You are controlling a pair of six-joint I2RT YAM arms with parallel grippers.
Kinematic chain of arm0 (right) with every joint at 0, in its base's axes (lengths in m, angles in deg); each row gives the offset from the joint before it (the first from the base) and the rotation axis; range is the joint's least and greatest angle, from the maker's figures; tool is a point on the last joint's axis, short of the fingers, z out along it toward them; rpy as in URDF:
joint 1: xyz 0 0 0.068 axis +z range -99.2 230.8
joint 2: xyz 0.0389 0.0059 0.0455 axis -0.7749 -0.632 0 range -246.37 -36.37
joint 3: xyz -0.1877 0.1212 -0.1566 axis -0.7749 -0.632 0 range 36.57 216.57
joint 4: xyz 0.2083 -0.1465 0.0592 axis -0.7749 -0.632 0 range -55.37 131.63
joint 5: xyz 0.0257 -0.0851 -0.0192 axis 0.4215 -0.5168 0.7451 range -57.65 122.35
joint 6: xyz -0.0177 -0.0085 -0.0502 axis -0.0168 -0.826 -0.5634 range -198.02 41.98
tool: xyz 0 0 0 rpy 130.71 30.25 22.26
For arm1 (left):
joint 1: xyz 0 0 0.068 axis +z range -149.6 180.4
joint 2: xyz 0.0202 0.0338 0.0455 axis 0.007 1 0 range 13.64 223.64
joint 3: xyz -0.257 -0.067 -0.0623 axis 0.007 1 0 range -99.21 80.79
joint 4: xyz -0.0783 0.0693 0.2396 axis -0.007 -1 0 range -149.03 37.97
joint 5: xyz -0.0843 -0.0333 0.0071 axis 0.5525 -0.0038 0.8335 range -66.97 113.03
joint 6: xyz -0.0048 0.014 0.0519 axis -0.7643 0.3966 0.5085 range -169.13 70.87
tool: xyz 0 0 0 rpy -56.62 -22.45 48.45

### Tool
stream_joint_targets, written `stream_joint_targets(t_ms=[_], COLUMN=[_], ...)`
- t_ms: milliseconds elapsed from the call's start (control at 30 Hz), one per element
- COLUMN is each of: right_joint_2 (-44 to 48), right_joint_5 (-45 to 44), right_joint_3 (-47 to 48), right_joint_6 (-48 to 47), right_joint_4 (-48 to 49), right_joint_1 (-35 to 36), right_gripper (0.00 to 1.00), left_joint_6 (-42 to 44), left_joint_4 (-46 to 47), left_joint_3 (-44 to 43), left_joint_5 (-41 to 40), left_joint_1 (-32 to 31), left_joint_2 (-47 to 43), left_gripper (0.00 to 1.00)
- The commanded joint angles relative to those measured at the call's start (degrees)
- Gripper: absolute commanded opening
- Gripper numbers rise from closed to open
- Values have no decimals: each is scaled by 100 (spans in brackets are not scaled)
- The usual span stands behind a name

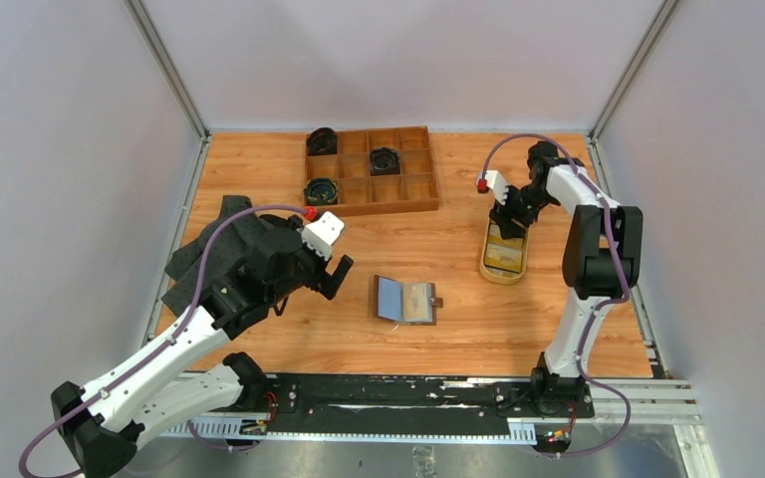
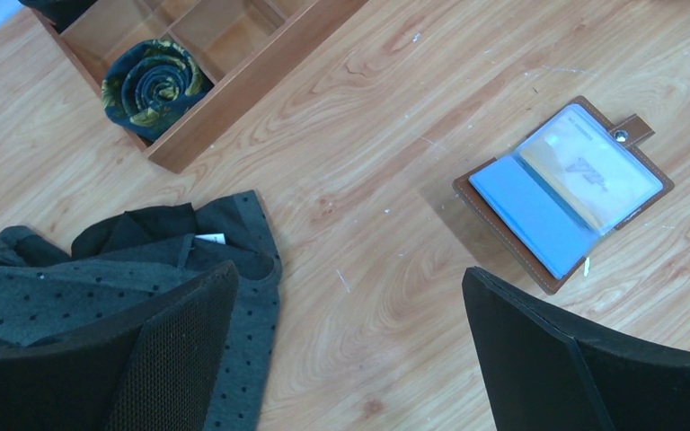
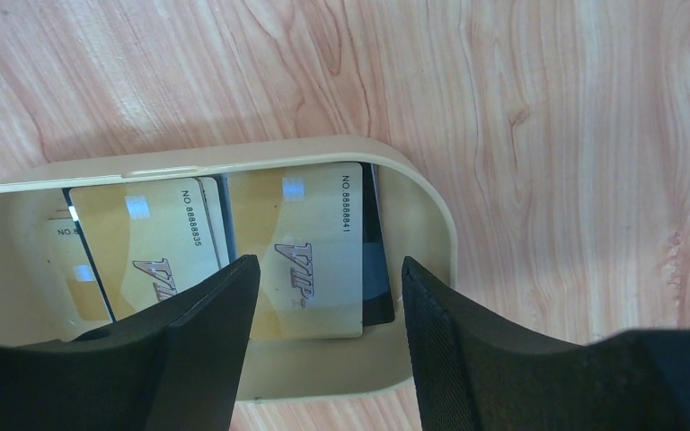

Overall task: Put the credit cards into the card holder
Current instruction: Pick up the credit card from the storage box.

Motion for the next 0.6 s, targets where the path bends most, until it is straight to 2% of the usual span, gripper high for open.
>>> stream_joint_targets(t_ms=[0, 567], right_joint_2=[-172, -355], right_joint_5=[-189, -298], right_joint_3=[33, -259], right_joint_6=[60, -3], right_joint_4=[-50, -42], right_joint_1=[-48, -13], right_gripper=[64, 72], left_joint_6=[71, 80], left_joint_4=[-30, -25], left_joint_3=[77, 84], left_joint_5=[47, 65], left_joint_1=[36, 36], left_joint_2=[-9, -6], left_gripper=[100, 100])
